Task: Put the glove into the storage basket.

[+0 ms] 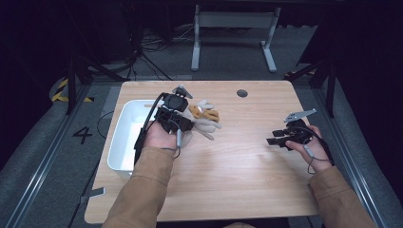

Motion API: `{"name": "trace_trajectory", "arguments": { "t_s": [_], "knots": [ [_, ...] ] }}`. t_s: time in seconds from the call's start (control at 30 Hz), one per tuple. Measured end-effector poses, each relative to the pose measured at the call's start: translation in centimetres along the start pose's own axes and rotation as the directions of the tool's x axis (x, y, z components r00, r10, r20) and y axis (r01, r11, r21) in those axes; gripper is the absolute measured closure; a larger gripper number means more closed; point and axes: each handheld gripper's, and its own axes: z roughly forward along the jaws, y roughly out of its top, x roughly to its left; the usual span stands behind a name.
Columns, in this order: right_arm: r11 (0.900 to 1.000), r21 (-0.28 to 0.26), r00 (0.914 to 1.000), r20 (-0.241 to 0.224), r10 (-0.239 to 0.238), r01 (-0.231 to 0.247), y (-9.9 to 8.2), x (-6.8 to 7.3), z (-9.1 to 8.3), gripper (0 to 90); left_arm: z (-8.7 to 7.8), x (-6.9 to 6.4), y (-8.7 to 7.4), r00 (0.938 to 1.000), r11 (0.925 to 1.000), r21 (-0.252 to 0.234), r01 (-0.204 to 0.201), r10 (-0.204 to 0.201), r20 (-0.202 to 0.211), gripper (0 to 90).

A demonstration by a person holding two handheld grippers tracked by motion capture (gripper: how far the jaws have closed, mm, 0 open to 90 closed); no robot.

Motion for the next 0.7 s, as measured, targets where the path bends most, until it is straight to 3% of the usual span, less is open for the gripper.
{"name": "trace_trajectory", "arguments": {
  "t_s": [0.3,0.47,0.7],
  "knots": [
    [1.0000,0.005,1.0000,0.005,0.005,-0.005,-0.2,-0.1,0.1,48.9,-1.2,1.6,-0.4,0.9963,0.9966,-0.038,0.073,-0.074,-0.043,69.8],
    [1.0000,0.004,1.0000,0.000,0.008,-0.008,-0.3,-0.2,0.1,48.8,-1.8,2.5,-0.7,0.9848,0.9854,-0.076,0.152,-0.158,-0.073,69.7],
    [0.9998,-0.003,0.9998,-0.005,0.018,-0.018,-0.4,-0.4,0.0,48.7,-2.0,3.7,-1.2,0.9721,0.9775,-0.073,0.198,-0.205,-0.114,69.7]
  ]
}}
